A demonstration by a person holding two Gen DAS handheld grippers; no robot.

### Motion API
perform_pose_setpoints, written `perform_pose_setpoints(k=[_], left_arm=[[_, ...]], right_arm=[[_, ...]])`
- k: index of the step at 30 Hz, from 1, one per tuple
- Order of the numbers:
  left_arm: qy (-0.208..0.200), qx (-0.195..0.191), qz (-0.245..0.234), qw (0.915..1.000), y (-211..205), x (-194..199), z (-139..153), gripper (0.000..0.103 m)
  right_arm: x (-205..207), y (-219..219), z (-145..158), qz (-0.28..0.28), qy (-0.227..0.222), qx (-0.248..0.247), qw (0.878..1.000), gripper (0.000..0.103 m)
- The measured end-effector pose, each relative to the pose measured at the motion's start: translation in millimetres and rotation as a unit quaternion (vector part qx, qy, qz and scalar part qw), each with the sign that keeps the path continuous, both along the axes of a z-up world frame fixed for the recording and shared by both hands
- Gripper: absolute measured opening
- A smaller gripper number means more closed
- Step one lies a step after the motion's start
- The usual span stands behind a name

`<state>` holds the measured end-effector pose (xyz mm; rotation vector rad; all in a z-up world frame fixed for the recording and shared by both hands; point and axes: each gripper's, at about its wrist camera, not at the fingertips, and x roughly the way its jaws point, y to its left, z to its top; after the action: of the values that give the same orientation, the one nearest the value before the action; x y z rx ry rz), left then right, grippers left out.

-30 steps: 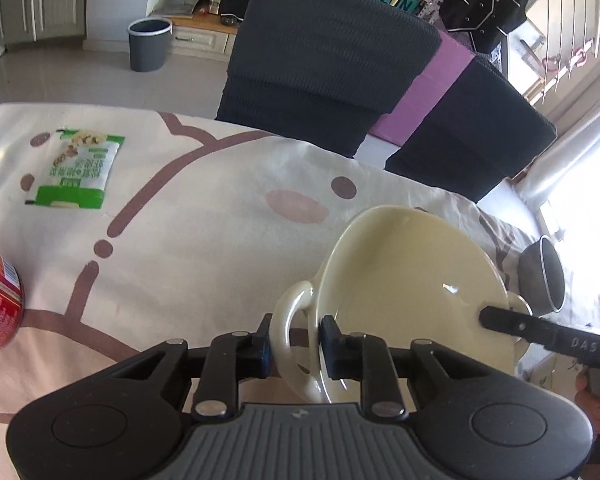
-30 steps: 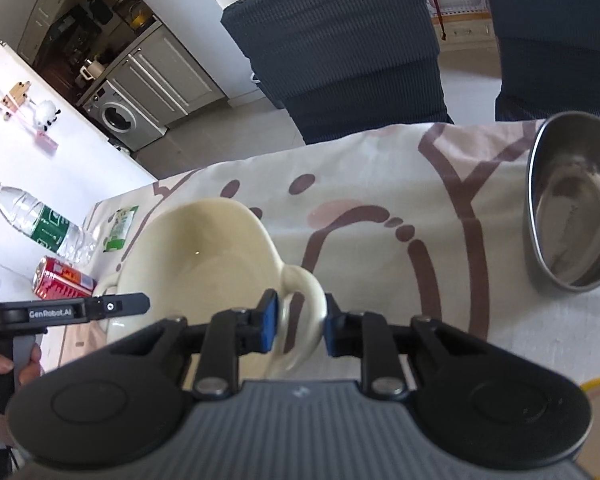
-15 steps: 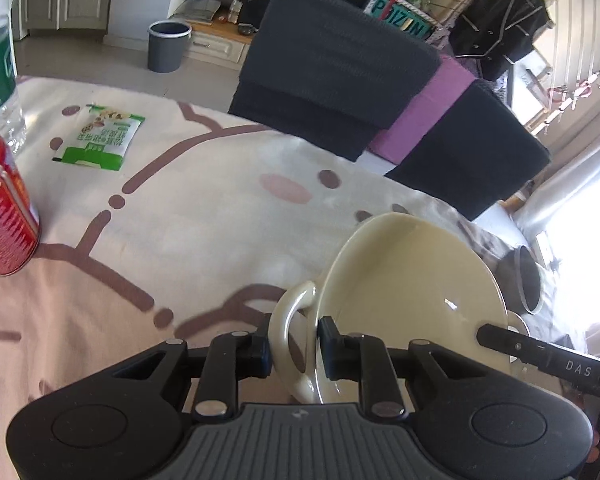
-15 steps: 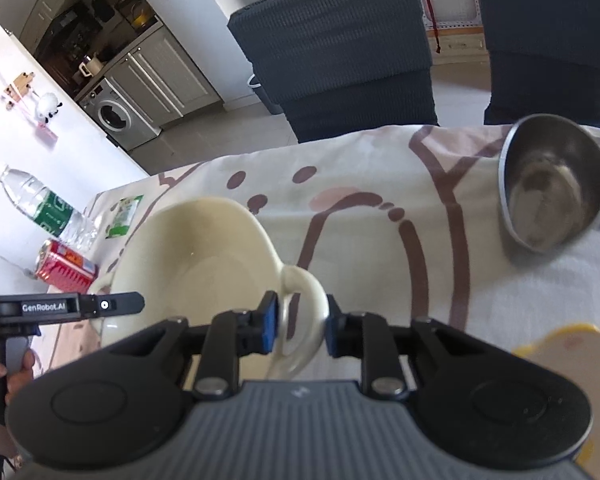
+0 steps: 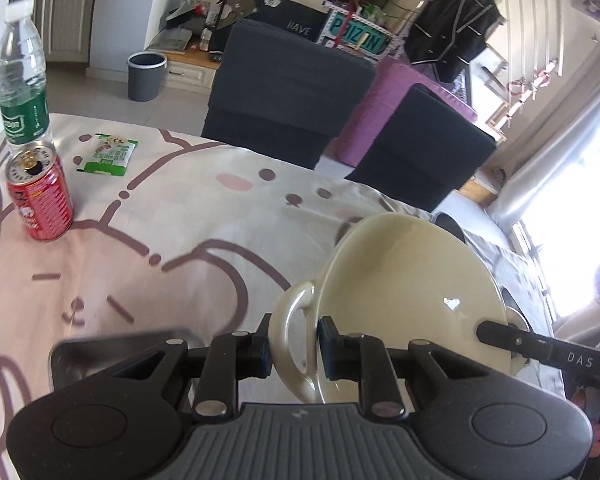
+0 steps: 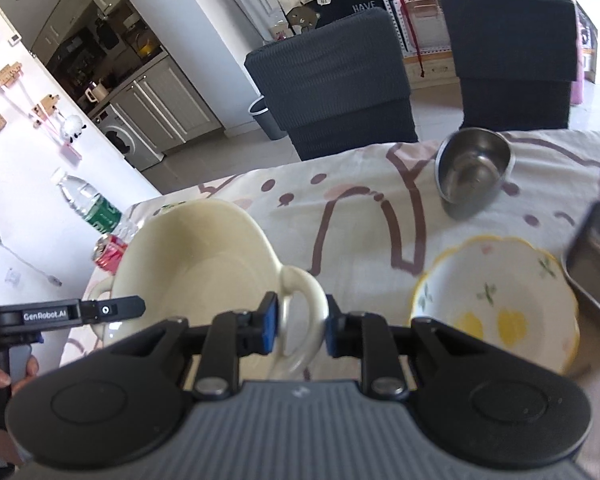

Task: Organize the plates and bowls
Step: 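Lift the cream bowl and carry it over the white plate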

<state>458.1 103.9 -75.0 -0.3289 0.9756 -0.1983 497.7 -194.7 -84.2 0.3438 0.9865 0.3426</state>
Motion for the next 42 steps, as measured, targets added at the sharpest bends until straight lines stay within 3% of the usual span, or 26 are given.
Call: perform_pose_setpoints(k=[9, 14, 24, 33, 42], left_arm=[[-0.026, -0.003, -0.006, 0.9996, -6, -71, 25, 0.024], [-0.030, 0.002, -0.011, 0.9995, -12, -108, 29, 0.024], [-0.021, 0.003, -0.015, 0.9997, -32, -161, 6, 0.024], [0.006, -0.012, -0.010, 0.9999, -36, -172, -23, 0.024], [0.048, -0.015, -0.013, 0.9986, -40, -156, -48, 0.026]], right_arm=[[-73, -5, 26, -0.018, -0.019, -0.002, 1.000, 0.028], [-110, -12, 24, -0.038, -0.018, 0.014, 0.999, 0.028], [-165, -21, 14, -0.040, -0.012, -0.005, 0.999, 0.029], [-179, -23, -9, -0.045, 0.019, -0.020, 0.999, 0.030], [-177, -25, -29, -0.056, 0.052, -0.026, 0.997, 0.030]])
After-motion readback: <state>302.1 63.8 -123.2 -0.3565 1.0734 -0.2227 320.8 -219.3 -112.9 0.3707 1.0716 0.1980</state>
